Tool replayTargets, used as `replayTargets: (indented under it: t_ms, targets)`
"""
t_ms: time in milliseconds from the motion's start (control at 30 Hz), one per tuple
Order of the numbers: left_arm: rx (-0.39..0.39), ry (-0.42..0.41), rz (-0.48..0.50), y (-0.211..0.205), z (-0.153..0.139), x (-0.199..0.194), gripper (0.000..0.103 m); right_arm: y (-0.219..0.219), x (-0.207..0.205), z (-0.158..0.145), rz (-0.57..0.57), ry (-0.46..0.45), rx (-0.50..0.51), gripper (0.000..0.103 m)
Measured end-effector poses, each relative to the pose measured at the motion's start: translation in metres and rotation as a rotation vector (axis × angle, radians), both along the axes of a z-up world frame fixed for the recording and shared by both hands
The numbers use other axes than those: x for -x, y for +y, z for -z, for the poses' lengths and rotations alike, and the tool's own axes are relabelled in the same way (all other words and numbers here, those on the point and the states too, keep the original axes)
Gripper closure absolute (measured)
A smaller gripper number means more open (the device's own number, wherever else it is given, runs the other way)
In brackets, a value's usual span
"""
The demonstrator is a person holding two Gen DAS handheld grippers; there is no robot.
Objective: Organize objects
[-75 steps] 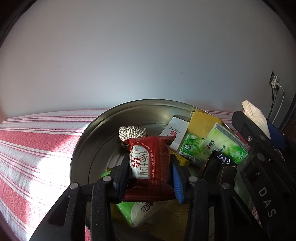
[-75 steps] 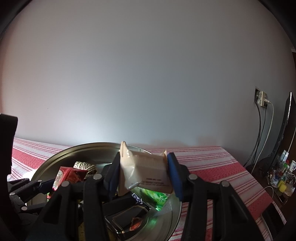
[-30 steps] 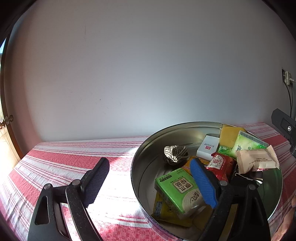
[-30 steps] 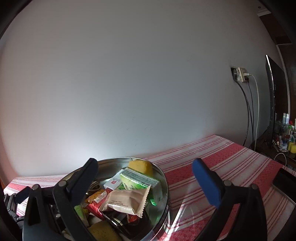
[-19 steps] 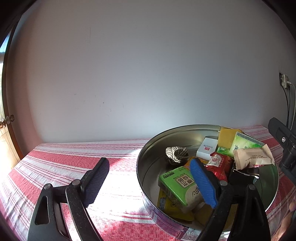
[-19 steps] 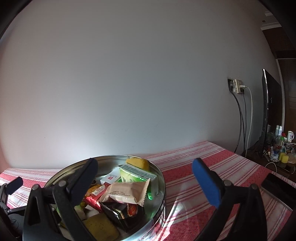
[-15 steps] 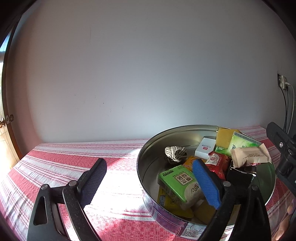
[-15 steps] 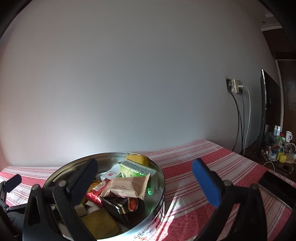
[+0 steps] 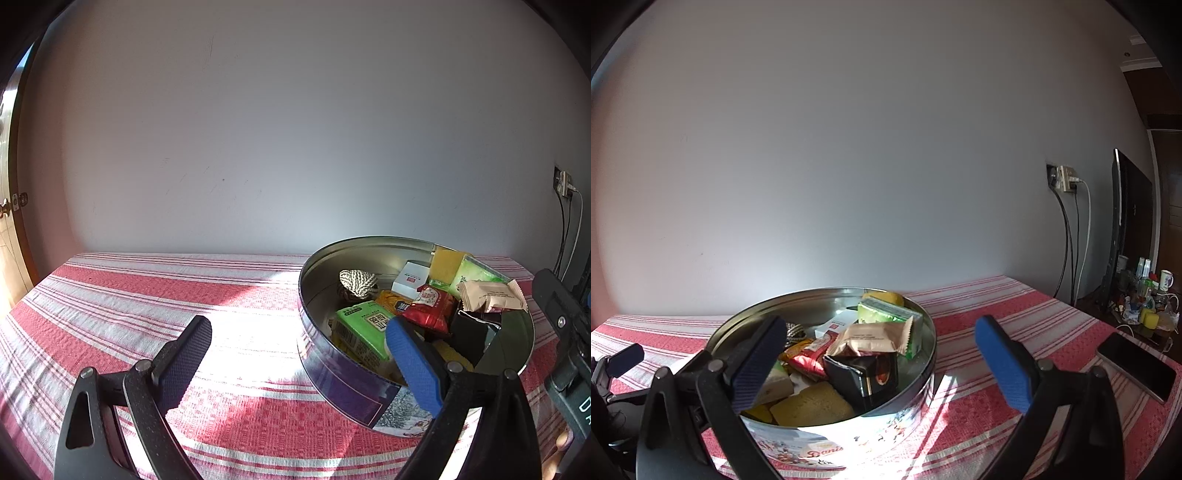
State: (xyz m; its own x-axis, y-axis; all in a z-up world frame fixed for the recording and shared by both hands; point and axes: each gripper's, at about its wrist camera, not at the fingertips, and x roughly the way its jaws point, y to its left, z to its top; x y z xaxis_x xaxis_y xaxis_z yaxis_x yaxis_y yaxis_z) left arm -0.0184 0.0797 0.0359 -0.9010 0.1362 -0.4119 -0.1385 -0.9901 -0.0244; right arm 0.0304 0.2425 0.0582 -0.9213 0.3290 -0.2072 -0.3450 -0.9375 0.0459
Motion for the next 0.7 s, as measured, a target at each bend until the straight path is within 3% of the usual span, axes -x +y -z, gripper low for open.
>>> replayTargets:
  t_ms: [267,700]
  targets:
    - [0.045,0.026,-0.029,-0.01,0.003,-0.007,0.006,-0.013,-0.008,-0.001,0.003,0.028,0.009,0.0]
    - [0.056,0.053,-0.039,-0.016,0.002,-0.008,0.006,-0.019,-0.012,-0.002,0.03,0.055,-0.007,0.0]
